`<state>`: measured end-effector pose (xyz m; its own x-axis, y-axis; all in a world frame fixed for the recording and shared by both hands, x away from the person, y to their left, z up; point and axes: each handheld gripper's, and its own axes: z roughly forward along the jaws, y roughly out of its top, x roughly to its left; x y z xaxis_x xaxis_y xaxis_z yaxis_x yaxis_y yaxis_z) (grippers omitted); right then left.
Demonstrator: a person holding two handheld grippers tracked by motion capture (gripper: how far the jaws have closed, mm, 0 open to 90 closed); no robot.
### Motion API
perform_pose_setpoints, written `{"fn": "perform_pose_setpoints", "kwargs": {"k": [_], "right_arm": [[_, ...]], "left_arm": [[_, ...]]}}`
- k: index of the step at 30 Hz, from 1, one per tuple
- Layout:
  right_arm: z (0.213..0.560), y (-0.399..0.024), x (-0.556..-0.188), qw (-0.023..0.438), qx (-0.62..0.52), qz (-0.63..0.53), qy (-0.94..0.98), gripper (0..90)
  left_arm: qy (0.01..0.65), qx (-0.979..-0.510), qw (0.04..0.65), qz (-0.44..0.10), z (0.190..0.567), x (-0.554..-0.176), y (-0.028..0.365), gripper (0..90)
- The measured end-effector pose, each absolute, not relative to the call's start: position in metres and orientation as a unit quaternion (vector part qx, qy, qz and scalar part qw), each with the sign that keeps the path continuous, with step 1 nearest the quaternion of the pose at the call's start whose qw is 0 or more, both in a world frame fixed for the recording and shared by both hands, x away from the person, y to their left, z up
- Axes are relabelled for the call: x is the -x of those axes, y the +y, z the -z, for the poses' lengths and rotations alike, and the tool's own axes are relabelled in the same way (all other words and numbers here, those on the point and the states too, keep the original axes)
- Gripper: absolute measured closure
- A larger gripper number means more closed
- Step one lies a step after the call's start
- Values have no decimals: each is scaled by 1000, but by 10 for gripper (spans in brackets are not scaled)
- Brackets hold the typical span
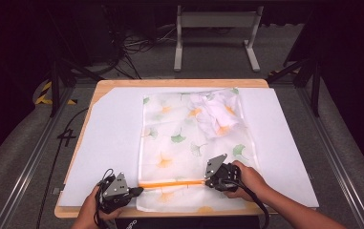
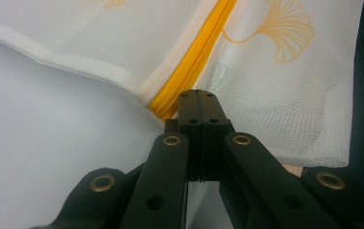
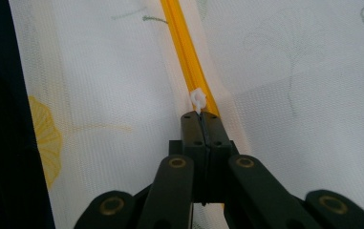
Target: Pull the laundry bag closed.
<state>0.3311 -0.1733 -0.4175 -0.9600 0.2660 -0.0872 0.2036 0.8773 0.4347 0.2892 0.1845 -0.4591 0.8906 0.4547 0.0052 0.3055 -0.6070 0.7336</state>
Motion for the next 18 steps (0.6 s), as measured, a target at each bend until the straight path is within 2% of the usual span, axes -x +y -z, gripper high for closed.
{"fn": "perform_pose_setpoints", "kwargs": {"k": [18], "right_arm": [[414, -187, -327, 88, -123, -210, 966, 900]], "left_arm": [[212, -892, 388, -95, 459, -290, 185, 900]]}}
